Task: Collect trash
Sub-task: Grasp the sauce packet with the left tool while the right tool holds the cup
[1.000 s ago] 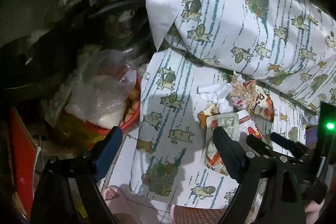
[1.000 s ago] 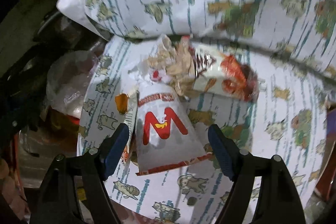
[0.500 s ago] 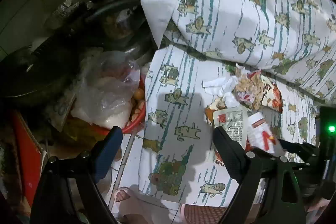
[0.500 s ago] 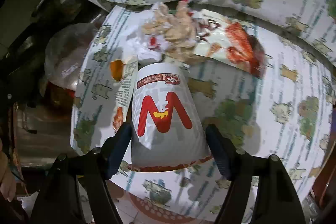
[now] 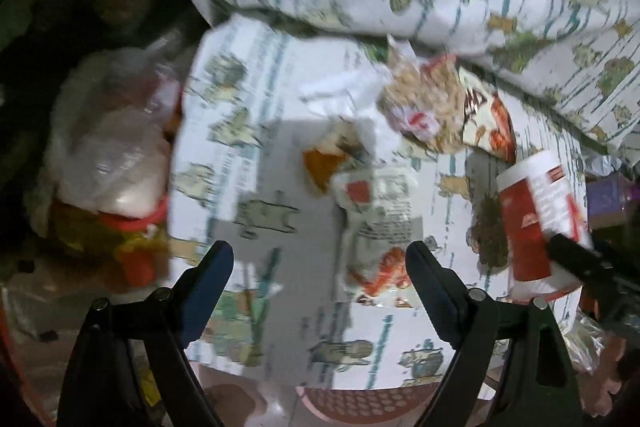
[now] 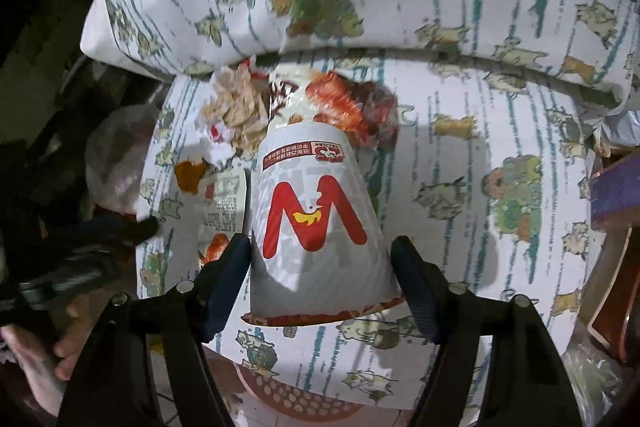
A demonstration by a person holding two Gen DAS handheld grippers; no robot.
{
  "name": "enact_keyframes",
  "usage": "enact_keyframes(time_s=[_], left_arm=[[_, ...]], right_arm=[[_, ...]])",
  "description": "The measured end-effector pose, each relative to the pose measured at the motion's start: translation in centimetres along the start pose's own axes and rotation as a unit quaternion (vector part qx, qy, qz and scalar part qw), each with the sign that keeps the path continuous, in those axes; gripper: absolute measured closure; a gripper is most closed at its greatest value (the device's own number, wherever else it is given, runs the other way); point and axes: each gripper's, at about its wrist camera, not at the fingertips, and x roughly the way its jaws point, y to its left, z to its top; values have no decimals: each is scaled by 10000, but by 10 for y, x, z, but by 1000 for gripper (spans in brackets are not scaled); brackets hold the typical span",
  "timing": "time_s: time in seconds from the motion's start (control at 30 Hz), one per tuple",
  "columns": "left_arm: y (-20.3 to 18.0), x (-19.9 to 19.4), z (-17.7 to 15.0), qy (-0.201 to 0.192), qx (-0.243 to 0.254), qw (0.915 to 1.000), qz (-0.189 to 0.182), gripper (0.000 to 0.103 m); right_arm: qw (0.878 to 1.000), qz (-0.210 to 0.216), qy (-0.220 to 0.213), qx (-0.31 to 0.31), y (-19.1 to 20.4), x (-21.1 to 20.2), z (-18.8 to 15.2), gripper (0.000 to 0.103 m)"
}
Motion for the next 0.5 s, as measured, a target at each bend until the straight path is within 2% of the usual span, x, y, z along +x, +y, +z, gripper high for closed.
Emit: enact_keyframes(time_s=[0.23, 0.37, 0.5], left_arm=[[-38, 29, -4, 274, 530, 9975, 372, 14], [-47, 31, -2, 313, 523, 9980, 155, 14], [-49, 45, 0, 430, 429, 9979, 204, 14]], right_arm=[[9997, 41, -139, 196, -16, -13, 7, 32], [9994, 30, -126, 323, -26, -16, 8, 32], [9992, 9, -160, 374, -36, -20, 9, 32]])
